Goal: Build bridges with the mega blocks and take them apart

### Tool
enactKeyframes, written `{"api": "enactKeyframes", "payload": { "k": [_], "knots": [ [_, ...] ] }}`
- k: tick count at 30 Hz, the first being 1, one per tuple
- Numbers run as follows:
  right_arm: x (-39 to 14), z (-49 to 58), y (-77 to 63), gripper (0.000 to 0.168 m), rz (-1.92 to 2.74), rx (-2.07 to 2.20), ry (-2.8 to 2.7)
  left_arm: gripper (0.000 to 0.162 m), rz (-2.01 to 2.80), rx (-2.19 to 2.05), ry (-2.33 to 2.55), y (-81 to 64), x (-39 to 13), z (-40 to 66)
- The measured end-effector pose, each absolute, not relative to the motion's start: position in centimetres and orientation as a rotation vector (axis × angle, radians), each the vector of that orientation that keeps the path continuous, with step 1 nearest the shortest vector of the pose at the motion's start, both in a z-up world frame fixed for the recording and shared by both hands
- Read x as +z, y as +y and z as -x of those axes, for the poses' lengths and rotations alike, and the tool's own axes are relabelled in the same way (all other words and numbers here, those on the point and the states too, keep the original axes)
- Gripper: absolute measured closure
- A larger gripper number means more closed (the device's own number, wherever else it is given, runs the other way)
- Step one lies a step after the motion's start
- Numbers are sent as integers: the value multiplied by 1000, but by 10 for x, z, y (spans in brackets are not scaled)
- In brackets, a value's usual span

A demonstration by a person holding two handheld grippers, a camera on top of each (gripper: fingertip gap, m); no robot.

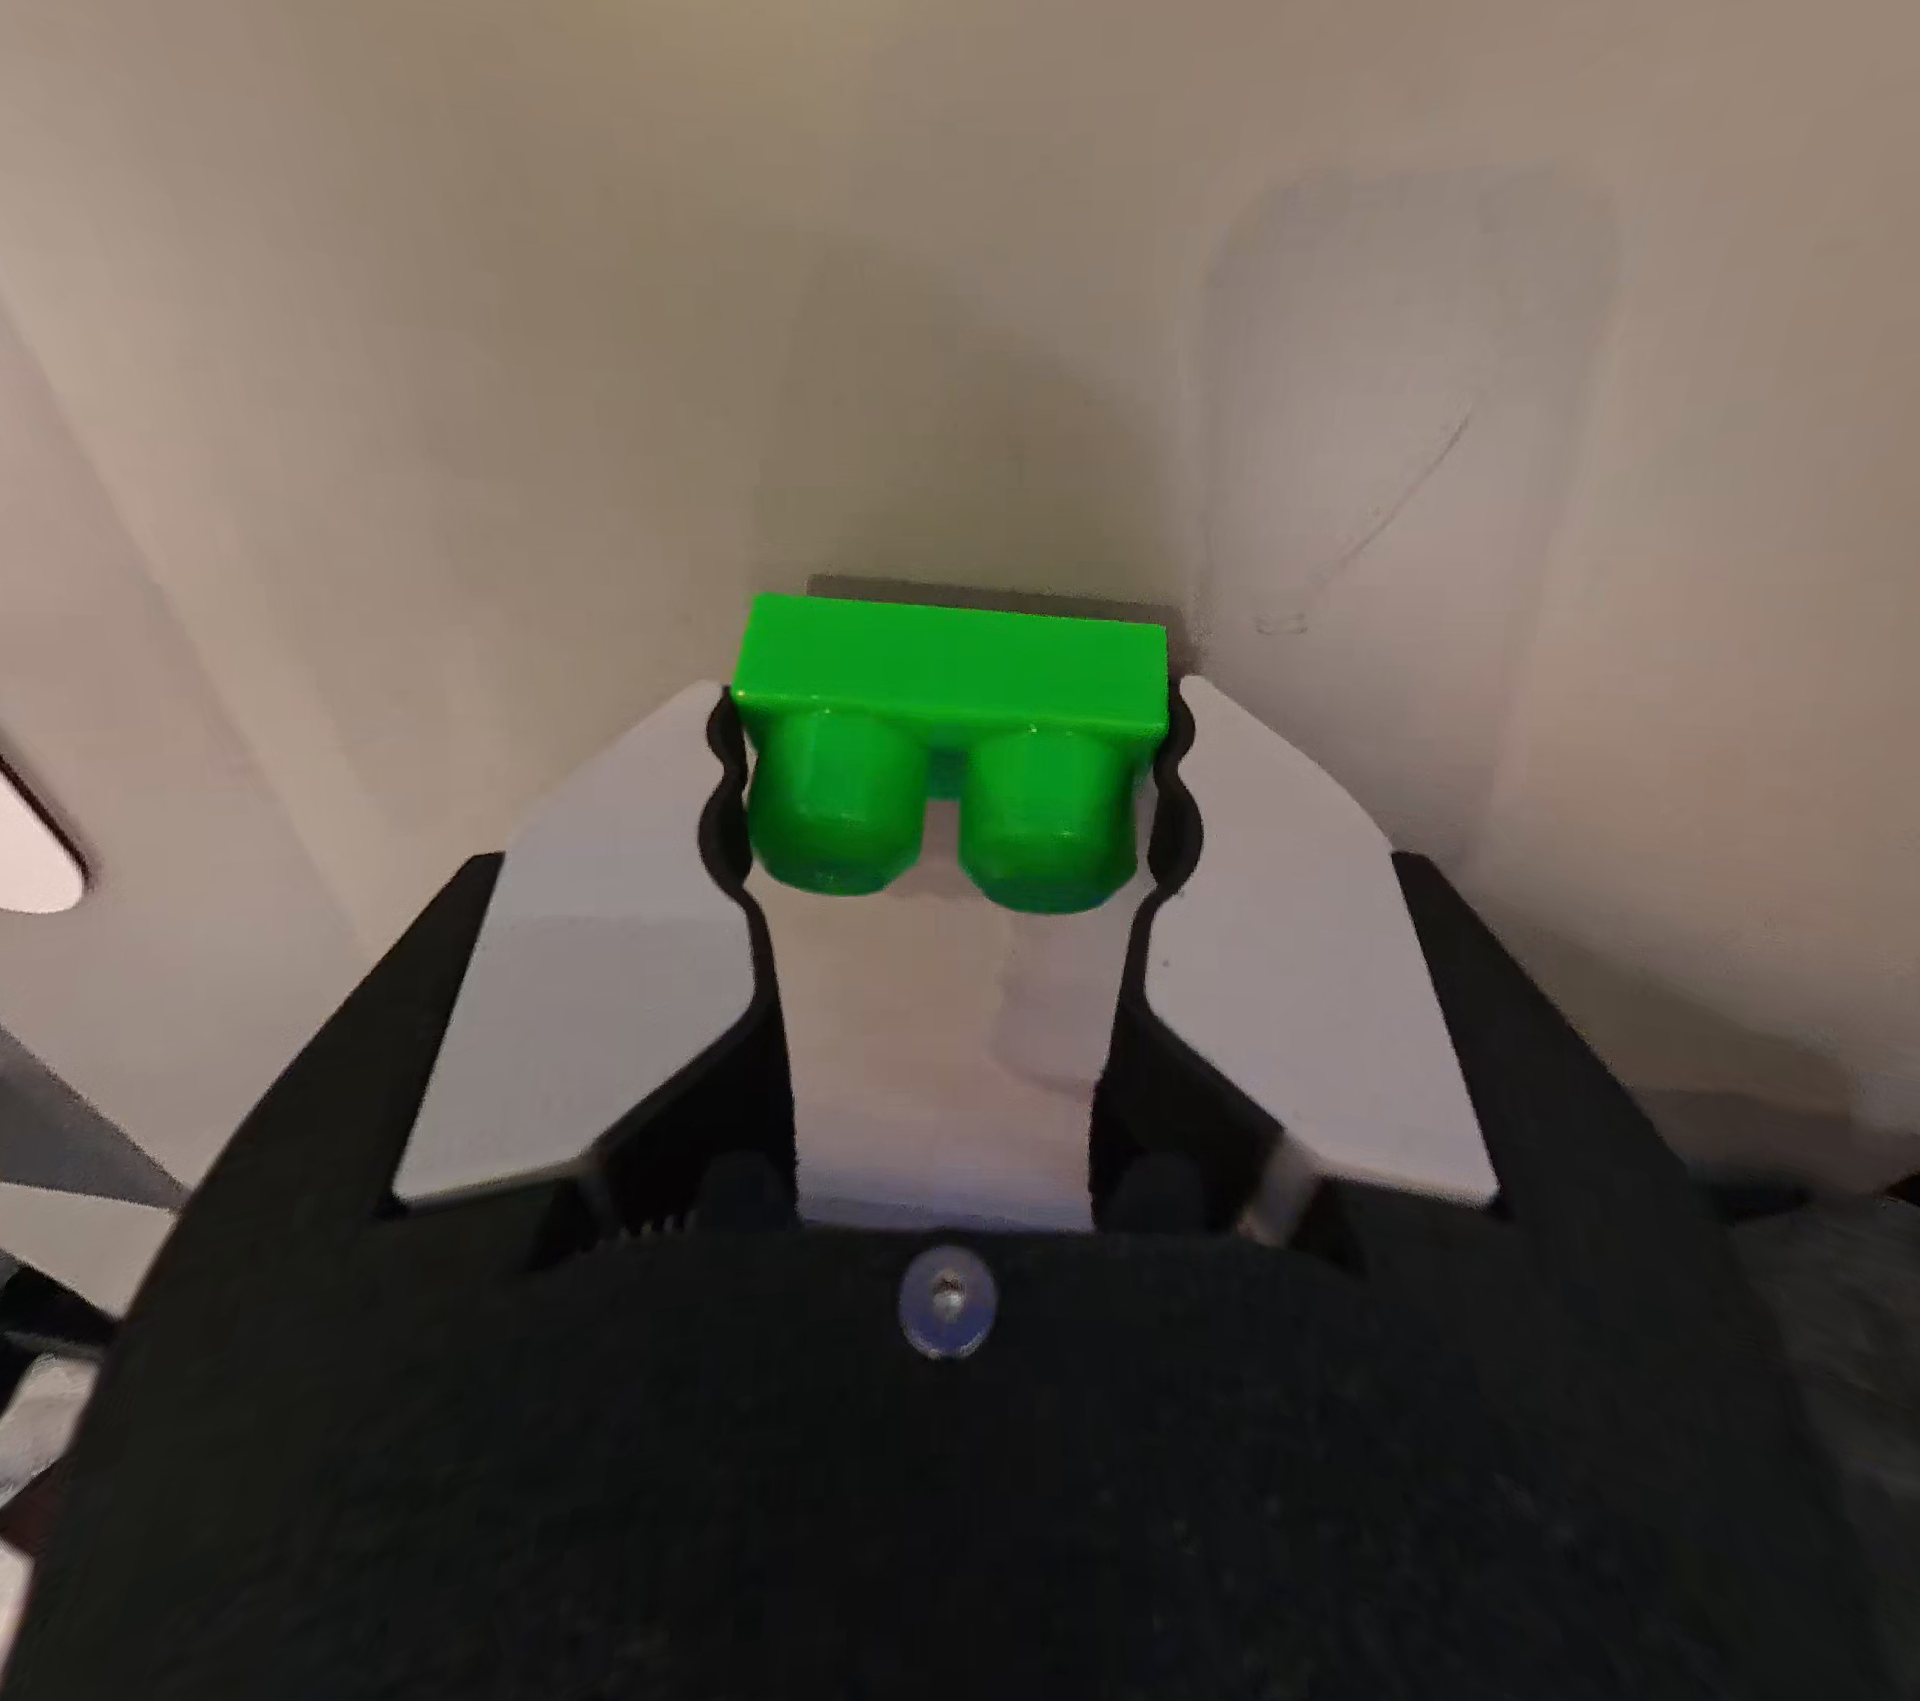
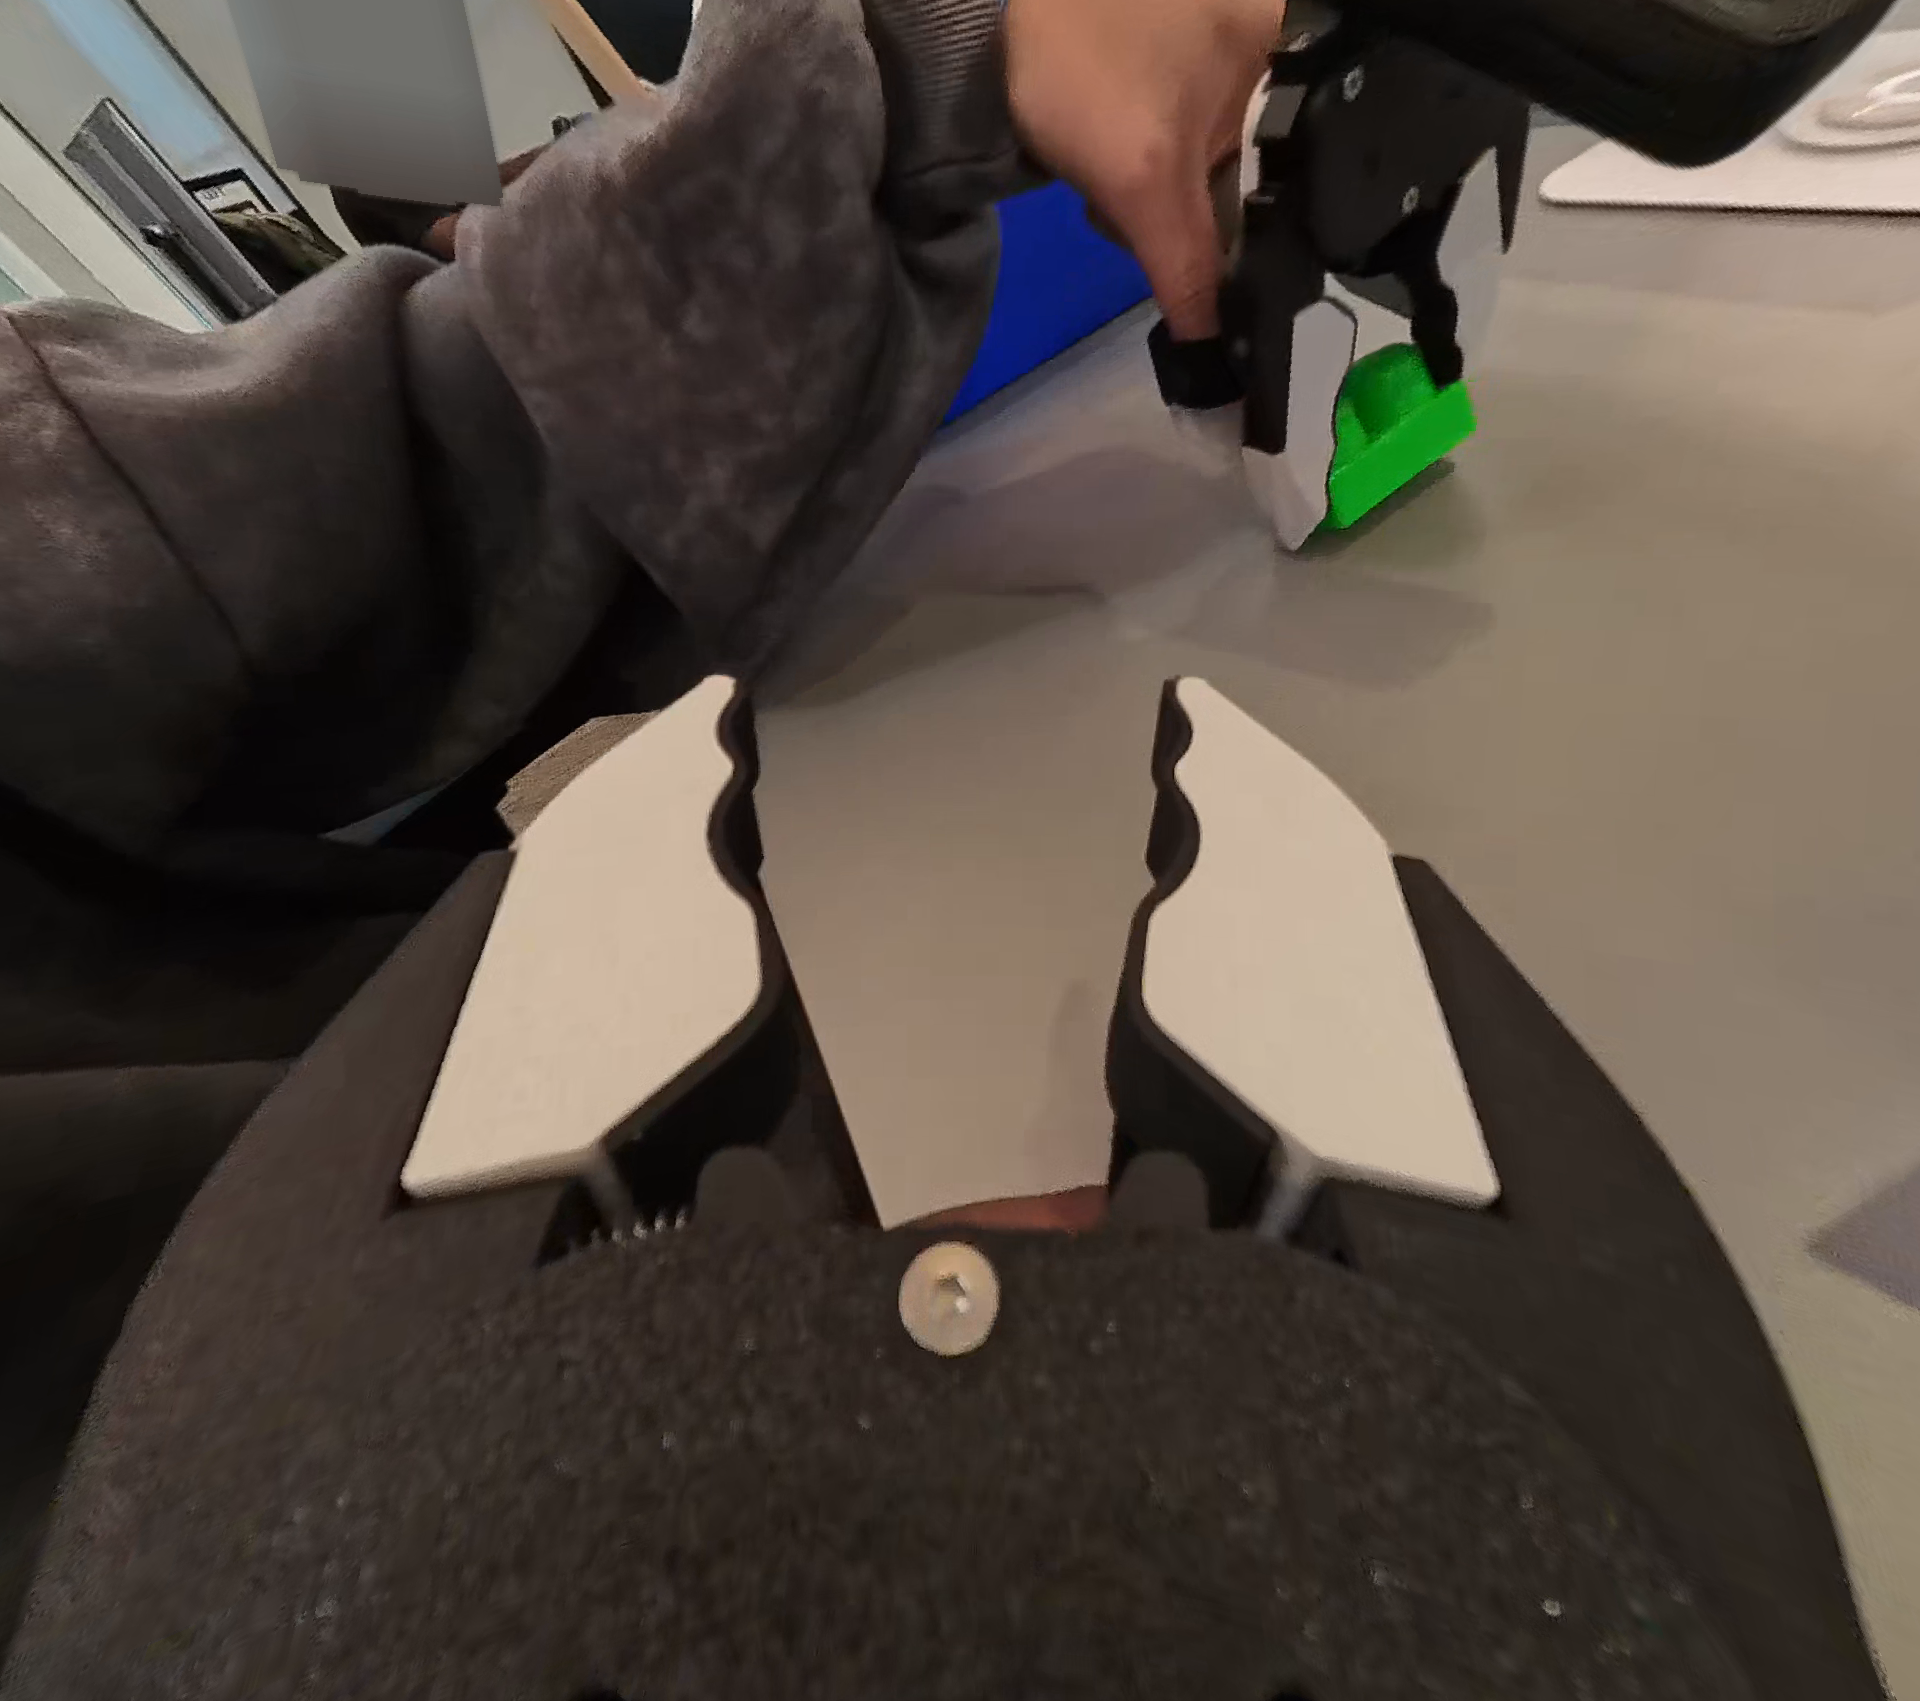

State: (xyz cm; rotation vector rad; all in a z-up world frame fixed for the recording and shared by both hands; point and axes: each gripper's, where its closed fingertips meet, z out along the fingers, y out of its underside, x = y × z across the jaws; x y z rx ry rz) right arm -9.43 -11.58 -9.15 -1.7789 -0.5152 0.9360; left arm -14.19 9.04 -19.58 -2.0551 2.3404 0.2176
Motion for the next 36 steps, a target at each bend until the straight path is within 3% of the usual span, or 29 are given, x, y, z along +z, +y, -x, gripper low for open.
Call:
{"api": "enactKeyframes", "payload": {
  "k": [8,13,17,20,23,27,36],
  "knots": [
    [-98,94,-114,96,1802,905,-550,87,2018,191,2379,85,-196,133],
    [-104,93,-111,96,1823,915,-549,77,1990,50,2294,80,-184,127],
    [-107,89,-109,96,1835,889,-534,80,1943,-289,1973,66,-144,123],
    [-110,84,-107,96,1843,806,-543,88,1970,-553,1395,62,-114,139],
    [-113,81,-104,92,1847,712,-562,90,2040,-844,967,26,-122,176],
    [-120,84,-98,84,1832,603,-606,91,2120,-781,777,1,-157,222],
    [-121,101,-27,75,2040,396,-977,89,2060,-742,841,-16,-151,234]
  ]
}}
